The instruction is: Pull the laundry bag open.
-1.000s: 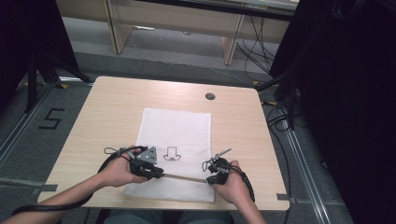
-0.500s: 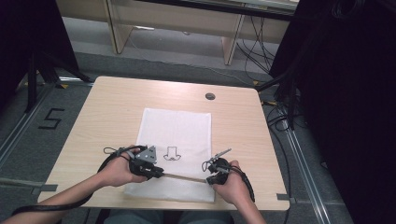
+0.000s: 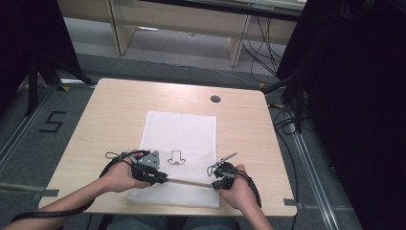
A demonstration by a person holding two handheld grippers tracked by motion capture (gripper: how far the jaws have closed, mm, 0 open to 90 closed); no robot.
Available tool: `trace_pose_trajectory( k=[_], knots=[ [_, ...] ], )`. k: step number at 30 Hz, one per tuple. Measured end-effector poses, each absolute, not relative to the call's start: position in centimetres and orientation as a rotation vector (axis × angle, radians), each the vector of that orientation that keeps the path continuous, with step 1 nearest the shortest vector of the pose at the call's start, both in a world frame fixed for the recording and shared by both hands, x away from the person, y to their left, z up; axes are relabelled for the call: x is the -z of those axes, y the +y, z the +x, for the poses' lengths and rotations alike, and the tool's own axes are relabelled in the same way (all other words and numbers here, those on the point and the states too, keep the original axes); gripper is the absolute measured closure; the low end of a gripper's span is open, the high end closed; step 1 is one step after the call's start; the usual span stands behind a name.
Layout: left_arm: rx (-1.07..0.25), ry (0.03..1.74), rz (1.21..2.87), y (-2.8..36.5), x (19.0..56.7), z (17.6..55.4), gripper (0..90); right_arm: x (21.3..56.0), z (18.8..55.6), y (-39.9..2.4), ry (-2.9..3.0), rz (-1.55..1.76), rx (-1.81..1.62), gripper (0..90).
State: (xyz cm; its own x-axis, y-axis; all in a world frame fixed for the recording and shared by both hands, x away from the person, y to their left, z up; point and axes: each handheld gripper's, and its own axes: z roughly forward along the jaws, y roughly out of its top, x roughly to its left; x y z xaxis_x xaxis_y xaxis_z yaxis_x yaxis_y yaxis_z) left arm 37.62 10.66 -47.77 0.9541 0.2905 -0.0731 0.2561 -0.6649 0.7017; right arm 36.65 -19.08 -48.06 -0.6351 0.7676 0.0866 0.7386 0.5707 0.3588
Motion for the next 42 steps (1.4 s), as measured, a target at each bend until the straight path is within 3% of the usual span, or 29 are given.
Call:
trace_pose_trajectory(
  k=[42],
  knots=[
    [-0.042,0.403,2.319,12.3,47.9,37.6,82.1,48.1,36.7,-19.2,2.712,1.316,-0.568,90.0]
  ],
)
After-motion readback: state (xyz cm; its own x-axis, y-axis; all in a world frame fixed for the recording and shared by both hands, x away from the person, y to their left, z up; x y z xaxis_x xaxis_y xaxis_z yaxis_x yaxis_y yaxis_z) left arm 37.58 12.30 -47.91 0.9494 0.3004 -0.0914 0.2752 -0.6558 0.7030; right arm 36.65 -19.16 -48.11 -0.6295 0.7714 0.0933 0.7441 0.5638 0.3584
